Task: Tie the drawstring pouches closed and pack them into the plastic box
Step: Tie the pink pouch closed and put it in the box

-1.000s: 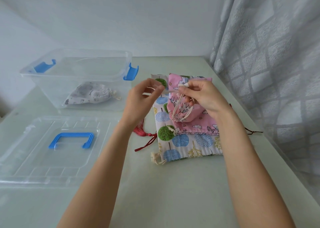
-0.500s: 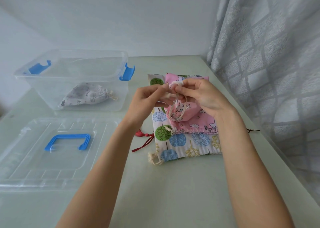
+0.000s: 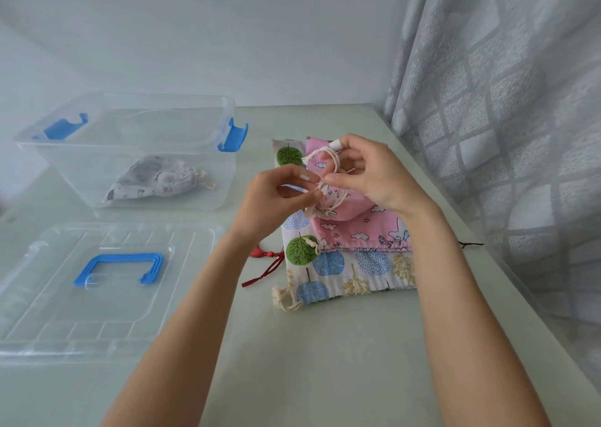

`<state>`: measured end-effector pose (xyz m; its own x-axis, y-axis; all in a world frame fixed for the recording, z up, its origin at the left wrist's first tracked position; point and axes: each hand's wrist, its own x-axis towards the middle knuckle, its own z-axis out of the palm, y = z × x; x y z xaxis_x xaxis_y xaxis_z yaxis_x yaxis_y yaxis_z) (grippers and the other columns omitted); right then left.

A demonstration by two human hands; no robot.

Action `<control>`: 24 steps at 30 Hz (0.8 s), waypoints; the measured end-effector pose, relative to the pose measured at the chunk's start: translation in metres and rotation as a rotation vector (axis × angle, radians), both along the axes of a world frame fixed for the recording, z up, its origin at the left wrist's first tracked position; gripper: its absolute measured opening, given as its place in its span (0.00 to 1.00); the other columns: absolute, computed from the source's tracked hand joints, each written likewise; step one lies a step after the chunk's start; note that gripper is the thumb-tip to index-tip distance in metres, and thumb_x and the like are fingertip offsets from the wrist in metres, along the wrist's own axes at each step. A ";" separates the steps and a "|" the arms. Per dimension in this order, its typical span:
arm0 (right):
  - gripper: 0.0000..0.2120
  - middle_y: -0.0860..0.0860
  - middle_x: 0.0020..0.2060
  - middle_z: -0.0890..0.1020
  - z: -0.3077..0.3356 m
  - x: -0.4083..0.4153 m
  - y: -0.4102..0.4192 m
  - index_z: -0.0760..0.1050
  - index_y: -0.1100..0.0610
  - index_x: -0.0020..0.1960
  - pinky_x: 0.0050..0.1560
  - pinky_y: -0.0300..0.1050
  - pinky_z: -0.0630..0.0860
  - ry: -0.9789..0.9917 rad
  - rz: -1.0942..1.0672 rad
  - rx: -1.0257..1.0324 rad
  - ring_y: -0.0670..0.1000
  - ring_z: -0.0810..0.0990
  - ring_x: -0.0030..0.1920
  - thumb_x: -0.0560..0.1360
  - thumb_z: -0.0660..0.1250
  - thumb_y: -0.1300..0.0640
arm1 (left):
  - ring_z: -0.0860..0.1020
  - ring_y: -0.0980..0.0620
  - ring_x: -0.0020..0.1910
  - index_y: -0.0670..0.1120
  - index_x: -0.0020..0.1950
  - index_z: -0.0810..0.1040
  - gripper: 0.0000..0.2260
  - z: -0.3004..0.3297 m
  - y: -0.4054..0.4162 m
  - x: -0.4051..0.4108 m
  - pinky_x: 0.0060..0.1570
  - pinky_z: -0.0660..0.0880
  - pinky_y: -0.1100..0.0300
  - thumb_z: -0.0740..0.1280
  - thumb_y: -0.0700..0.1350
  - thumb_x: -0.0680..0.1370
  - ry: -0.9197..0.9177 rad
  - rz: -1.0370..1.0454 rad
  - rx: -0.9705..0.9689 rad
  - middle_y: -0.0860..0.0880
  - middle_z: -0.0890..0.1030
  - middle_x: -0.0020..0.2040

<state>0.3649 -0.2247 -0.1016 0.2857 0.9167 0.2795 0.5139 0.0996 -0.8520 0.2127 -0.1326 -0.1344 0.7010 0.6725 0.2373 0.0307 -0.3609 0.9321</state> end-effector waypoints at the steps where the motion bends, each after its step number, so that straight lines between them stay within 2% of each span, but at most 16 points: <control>1: 0.15 0.47 0.41 0.82 -0.001 -0.001 0.001 0.74 0.51 0.49 0.48 0.36 0.76 -0.023 -0.017 0.004 0.43 0.79 0.40 0.68 0.73 0.66 | 0.82 0.55 0.38 0.46 0.46 0.80 0.07 -0.001 0.001 0.000 0.45 0.79 0.63 0.74 0.41 0.70 0.024 0.021 0.048 0.52 0.83 0.40; 4: 0.16 0.47 0.40 0.82 -0.003 -0.006 0.004 0.73 0.48 0.47 0.50 0.42 0.77 -0.023 -0.021 0.007 0.47 0.80 0.41 0.68 0.74 0.64 | 0.81 0.58 0.36 0.48 0.43 0.80 0.07 -0.004 0.001 0.000 0.42 0.78 0.65 0.76 0.43 0.69 0.059 0.065 0.173 0.54 0.81 0.37; 6: 0.16 0.46 0.39 0.81 -0.002 -0.006 0.004 0.73 0.48 0.48 0.51 0.43 0.77 -0.022 -0.020 0.008 0.48 0.79 0.41 0.67 0.75 0.62 | 0.81 0.57 0.37 0.48 0.43 0.79 0.07 -0.004 0.001 0.001 0.42 0.77 0.66 0.75 0.43 0.69 0.040 0.082 0.160 0.52 0.82 0.38; 9: 0.16 0.45 0.39 0.80 -0.002 -0.005 0.003 0.73 0.53 0.50 0.48 0.40 0.77 -0.092 -0.052 0.027 0.44 0.79 0.40 0.67 0.75 0.64 | 0.81 0.55 0.37 0.42 0.47 0.80 0.06 0.000 0.000 0.000 0.44 0.78 0.64 0.72 0.41 0.72 -0.036 0.034 -0.007 0.47 0.83 0.38; 11: 0.16 0.46 0.39 0.80 -0.003 -0.005 0.004 0.74 0.57 0.52 0.47 0.39 0.77 -0.120 -0.064 0.066 0.42 0.78 0.39 0.68 0.74 0.66 | 0.81 0.55 0.36 0.39 0.50 0.79 0.06 0.002 -0.001 -0.001 0.43 0.78 0.65 0.68 0.39 0.75 -0.076 -0.038 -0.138 0.48 0.82 0.37; 14: 0.15 0.47 0.39 0.81 -0.003 -0.009 0.006 0.74 0.56 0.50 0.45 0.38 0.78 -0.137 -0.078 0.124 0.42 0.79 0.38 0.68 0.74 0.67 | 0.81 0.56 0.36 0.41 0.52 0.78 0.07 0.001 -0.001 0.000 0.44 0.79 0.64 0.62 0.38 0.79 -0.098 -0.102 -0.271 0.48 0.82 0.38; 17: 0.15 0.48 0.39 0.82 -0.002 -0.011 0.006 0.74 0.55 0.50 0.46 0.37 0.78 -0.095 -0.039 0.139 0.44 0.80 0.40 0.68 0.73 0.67 | 0.81 0.57 0.36 0.49 0.51 0.79 0.08 -0.005 0.002 0.002 0.44 0.79 0.64 0.63 0.38 0.78 -0.035 -0.003 -0.084 0.49 0.81 0.42; 19: 0.14 0.48 0.39 0.82 -0.003 -0.011 0.006 0.74 0.56 0.49 0.47 0.39 0.78 -0.094 -0.029 0.135 0.46 0.81 0.41 0.68 0.73 0.67 | 0.80 0.60 0.41 0.52 0.51 0.78 0.09 -0.008 0.004 0.003 0.47 0.77 0.64 0.66 0.39 0.77 -0.001 -0.004 0.029 0.51 0.81 0.46; 21: 0.14 0.48 0.39 0.82 -0.004 -0.012 0.007 0.74 0.56 0.49 0.47 0.37 0.78 -0.091 -0.023 0.140 0.44 0.81 0.41 0.68 0.73 0.67 | 0.79 0.62 0.44 0.50 0.51 0.79 0.08 -0.010 0.005 0.003 0.48 0.75 0.67 0.66 0.38 0.76 0.019 -0.046 0.079 0.52 0.81 0.46; 24: 0.12 0.49 0.41 0.82 -0.006 -0.011 0.007 0.75 0.58 0.49 0.47 0.35 0.77 -0.068 -0.023 0.138 0.44 0.81 0.42 0.69 0.73 0.66 | 0.80 0.59 0.41 0.44 0.49 0.80 0.04 -0.011 0.008 0.004 0.47 0.76 0.64 0.67 0.39 0.76 -0.022 -0.013 0.071 0.49 0.83 0.42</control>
